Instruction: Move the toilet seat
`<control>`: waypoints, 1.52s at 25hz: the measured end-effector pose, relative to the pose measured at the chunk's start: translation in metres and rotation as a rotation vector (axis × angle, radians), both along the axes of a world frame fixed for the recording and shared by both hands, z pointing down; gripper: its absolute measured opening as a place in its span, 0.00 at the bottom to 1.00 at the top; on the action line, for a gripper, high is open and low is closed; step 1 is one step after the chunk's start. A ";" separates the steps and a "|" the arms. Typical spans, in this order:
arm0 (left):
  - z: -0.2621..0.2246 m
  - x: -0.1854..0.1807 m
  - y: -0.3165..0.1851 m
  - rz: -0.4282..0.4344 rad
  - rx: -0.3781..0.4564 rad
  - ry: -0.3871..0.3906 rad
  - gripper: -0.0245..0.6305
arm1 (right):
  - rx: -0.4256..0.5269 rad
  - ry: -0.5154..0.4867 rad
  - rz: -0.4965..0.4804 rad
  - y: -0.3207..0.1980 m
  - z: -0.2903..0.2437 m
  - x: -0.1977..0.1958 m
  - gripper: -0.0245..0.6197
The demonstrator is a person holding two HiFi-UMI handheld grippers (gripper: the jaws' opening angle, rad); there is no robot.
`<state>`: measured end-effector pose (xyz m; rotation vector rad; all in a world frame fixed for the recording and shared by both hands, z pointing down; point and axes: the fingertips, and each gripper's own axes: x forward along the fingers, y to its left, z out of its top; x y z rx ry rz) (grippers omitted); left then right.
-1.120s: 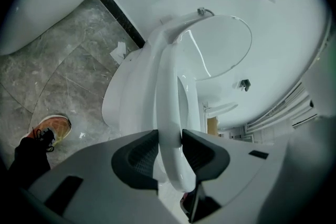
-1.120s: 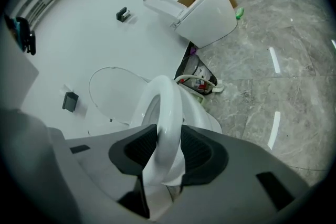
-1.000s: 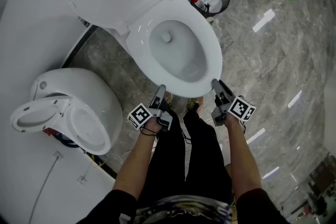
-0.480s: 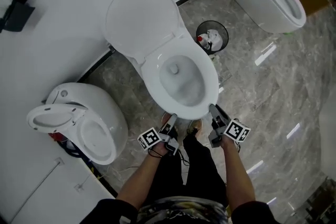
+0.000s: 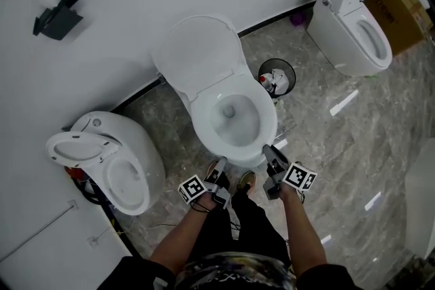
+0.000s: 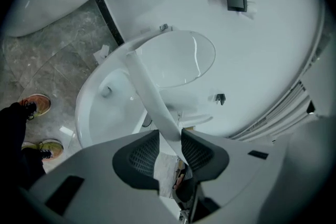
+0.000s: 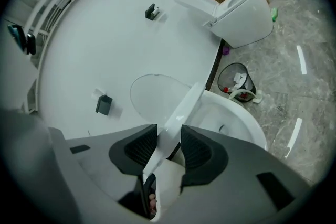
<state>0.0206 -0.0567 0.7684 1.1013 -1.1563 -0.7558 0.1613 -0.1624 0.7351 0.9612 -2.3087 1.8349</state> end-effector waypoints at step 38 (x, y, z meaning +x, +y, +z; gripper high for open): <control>-0.140 -0.118 -0.113 -0.236 0.279 0.154 0.25 | 0.168 -0.127 -0.052 -0.111 -0.146 -0.142 0.26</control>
